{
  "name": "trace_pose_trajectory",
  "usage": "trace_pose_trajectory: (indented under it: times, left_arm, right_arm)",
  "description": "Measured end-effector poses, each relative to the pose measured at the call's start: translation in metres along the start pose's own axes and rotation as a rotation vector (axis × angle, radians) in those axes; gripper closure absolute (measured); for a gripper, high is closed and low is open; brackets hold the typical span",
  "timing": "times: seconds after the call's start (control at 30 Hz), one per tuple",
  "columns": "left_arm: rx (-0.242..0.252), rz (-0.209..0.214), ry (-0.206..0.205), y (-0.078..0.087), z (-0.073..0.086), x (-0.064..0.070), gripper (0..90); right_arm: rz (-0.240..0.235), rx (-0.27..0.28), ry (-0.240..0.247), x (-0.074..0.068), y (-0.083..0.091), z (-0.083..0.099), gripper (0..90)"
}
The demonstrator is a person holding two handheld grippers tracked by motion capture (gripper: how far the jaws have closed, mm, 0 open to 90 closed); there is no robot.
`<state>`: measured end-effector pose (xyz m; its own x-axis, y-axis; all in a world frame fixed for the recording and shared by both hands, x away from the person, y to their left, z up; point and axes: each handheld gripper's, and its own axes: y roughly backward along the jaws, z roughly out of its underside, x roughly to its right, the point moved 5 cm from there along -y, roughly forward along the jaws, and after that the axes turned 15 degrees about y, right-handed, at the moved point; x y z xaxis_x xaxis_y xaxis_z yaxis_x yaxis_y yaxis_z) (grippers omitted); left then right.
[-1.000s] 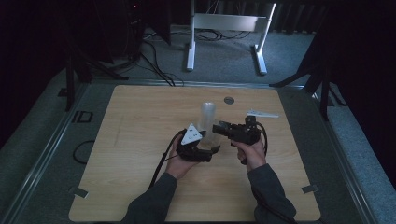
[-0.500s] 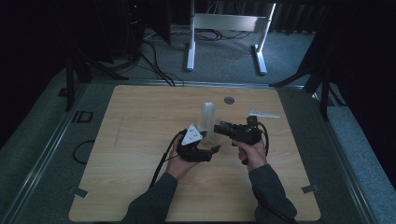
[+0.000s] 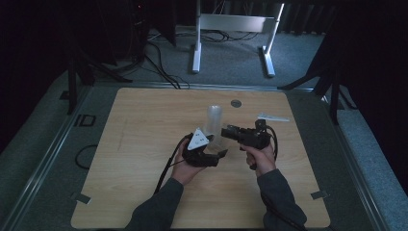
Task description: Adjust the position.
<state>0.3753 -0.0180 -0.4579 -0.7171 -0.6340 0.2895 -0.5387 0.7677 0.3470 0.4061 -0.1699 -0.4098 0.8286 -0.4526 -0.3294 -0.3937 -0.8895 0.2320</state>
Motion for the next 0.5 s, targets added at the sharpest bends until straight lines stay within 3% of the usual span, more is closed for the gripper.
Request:
trace_pose_trajectory:
  times: [0.27,0.5]
  left_arm:
    - [-0.003,0.003,-0.004,0.0002,0.0000,0.0002,27.4]
    - [-0.008,-0.005,-0.007,0.0037,-0.0009,-0.0036,27.4]
  right_arm:
    - [-0.002,0.002,0.014,-0.0012,0.0006,-0.0011,32.6]
    - [0.026,-0.016,0.048,-0.0008,0.0040,-0.0033,24.2]
